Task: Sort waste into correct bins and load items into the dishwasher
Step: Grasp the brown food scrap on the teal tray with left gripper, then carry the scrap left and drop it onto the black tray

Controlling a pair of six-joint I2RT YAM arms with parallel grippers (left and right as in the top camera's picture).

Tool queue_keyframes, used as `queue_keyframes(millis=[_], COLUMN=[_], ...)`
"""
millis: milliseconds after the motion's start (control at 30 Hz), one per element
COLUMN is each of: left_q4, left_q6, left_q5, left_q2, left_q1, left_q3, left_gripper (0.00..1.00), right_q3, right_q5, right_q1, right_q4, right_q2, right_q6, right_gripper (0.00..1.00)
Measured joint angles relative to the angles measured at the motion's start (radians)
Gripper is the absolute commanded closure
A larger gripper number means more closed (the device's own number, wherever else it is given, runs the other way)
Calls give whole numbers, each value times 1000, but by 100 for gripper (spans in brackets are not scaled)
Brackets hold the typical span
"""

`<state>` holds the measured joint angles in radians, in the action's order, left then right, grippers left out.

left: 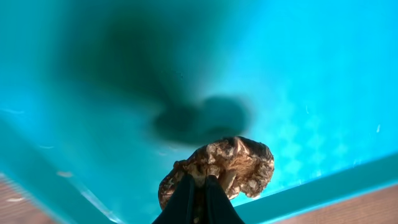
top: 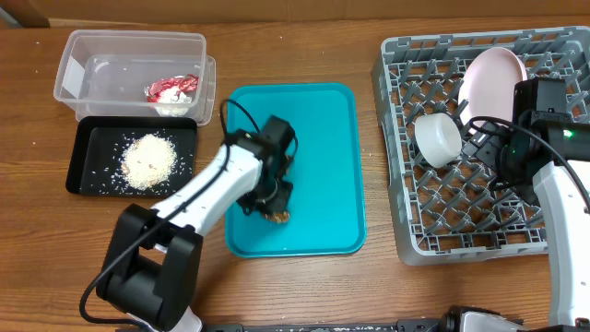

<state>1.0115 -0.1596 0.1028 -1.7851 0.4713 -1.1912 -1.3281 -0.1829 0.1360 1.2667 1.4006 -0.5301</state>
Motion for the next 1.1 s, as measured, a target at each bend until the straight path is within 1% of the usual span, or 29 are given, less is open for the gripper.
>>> queue_keyframes(millis=[167,233,267,367,500,533,633,767,867,900,1100], left_q4=[87,102,103,103,63,53,-56,-154,-197,-219,-249], left_q6=[-6,-9,-20,-28,-30,-32,-44,-45,-48,-48,-48], left_q5=[-81,-95,-105,-115,-120,-123,-123,-127,-128,-130,-130], left_q2=[0,1,0,1,0,0,0,-1,-24,-58,-169], left_q1=[-188,-260,-323,-442,-571,-589,-630,-636,-636,-636,-636], left_q3=[-181,-209,-220,-222,-222,-222,-222,-222,-222,-222,-222], left_gripper=[96,96,96,96,96,96,96,96,96,96,94], right_q3=[0,0,0,0,0,0,0,0,0,0,0], right_q5=[0,0,0,0,0,0,0,0,0,0,0], right_q1=[0,0,0,0,0,0,0,0,0,0,0], right_q4=[2,1,1,1,1,1,1,2,3,3,3], right_q2=[0,0,0,0,0,0,0,0,0,0,0], right_q6=[0,1,0,0,0,0,1,0,0,0,1], right_gripper=[0,0,0,0,0,0,0,0,0,0,0])
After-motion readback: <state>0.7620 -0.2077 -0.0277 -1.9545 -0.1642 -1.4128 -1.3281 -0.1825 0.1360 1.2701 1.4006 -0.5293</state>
